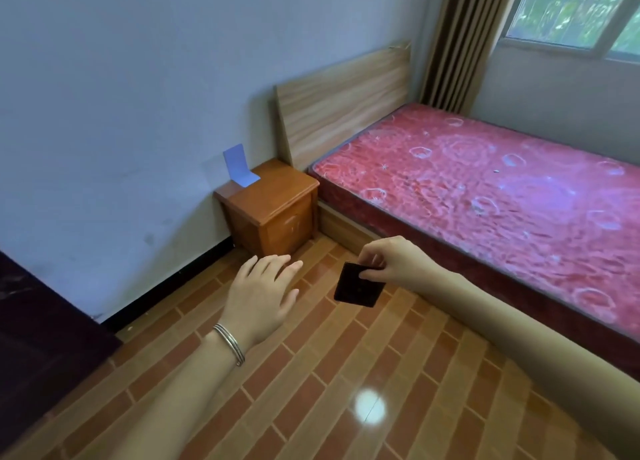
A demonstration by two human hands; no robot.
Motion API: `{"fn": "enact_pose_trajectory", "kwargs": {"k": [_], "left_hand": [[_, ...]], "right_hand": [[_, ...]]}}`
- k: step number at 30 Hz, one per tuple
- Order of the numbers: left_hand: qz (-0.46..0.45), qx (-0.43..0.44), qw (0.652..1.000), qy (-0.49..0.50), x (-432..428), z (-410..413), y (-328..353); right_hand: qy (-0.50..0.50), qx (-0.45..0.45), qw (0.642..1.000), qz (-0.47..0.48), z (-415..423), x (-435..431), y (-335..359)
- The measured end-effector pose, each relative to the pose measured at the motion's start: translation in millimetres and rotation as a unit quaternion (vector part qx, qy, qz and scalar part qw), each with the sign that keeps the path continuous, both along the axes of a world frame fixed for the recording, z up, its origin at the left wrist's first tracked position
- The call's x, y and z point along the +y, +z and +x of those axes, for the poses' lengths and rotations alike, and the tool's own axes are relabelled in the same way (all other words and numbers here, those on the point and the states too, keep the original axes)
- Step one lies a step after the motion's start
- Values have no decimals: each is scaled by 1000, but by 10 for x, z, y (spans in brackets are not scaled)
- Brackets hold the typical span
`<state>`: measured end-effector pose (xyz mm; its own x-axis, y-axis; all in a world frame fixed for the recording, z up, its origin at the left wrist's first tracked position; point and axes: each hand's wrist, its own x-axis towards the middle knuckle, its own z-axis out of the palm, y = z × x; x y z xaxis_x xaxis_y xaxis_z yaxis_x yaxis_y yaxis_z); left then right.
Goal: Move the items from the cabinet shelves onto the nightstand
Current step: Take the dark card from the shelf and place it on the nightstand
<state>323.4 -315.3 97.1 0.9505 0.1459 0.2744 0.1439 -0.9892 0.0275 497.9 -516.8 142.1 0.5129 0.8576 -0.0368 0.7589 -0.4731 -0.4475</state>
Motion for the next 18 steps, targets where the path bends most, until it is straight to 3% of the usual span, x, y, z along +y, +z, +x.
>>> {"fn": "enact_pose_trajectory", "kwargs": {"k": [12,18], "left_hand": [[-23,14,999,-46,288,1248,-233],[-32,-11,998,-45,822,2205,-170]], "right_hand": [[-31,12,999,-34,1128,184,-259],[-24,-7,999,-35,2038,737,-92]]}}
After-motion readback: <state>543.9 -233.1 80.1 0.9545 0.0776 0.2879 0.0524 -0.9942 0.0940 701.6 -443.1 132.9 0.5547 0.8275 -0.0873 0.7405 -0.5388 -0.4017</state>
